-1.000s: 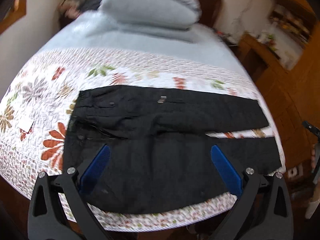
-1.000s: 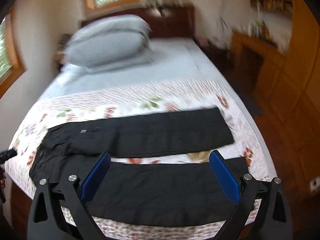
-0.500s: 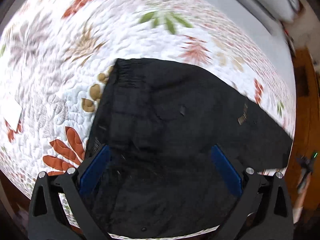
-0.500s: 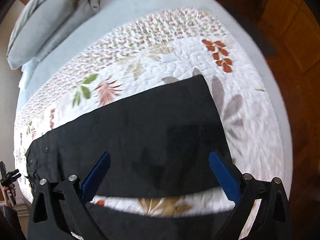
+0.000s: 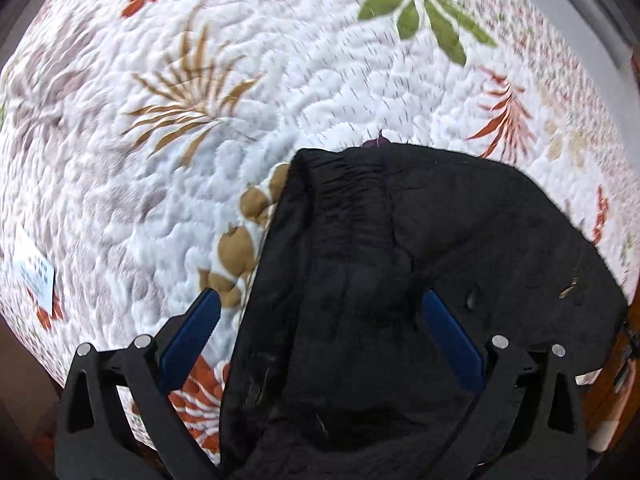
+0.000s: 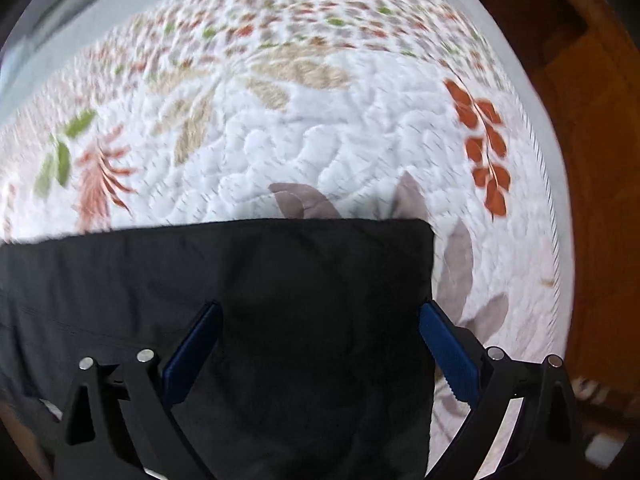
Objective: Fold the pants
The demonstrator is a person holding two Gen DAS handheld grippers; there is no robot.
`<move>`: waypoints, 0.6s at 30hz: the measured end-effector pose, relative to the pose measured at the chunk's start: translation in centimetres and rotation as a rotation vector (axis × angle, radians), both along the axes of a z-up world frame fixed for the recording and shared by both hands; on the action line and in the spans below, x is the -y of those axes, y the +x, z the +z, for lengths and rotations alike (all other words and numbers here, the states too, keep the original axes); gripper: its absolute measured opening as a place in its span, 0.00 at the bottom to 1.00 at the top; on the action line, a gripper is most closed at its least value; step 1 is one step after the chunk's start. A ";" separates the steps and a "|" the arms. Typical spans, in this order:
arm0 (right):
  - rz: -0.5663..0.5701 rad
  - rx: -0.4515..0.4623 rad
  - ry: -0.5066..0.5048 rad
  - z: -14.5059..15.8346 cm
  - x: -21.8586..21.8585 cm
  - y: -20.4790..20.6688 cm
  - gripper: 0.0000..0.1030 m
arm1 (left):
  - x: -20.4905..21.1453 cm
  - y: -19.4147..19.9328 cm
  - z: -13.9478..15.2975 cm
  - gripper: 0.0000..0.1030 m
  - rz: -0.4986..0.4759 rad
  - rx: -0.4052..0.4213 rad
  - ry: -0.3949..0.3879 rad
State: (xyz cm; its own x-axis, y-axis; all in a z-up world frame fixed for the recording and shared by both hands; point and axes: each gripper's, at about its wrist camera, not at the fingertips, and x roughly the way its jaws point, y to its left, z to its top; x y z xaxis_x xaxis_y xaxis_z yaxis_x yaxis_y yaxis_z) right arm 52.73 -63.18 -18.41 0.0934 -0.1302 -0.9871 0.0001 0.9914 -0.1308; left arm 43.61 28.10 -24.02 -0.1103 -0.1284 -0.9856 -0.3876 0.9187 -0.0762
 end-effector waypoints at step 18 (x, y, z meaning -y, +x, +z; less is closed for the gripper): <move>0.063 0.154 -0.096 7.3 -5.8 -5.6 0.09 | 5.8 1.5 0.5 0.47 -0.102 0.048 0.013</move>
State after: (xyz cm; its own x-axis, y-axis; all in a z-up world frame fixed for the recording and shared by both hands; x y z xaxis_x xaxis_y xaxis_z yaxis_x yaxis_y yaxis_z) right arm 47.17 -57.41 -11.15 0.2532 -0.2124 -0.9438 -0.0344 0.9730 -0.2282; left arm 45.12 22.31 -23.50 -0.0745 -0.1057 -0.9916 -0.2881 0.9542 -0.0801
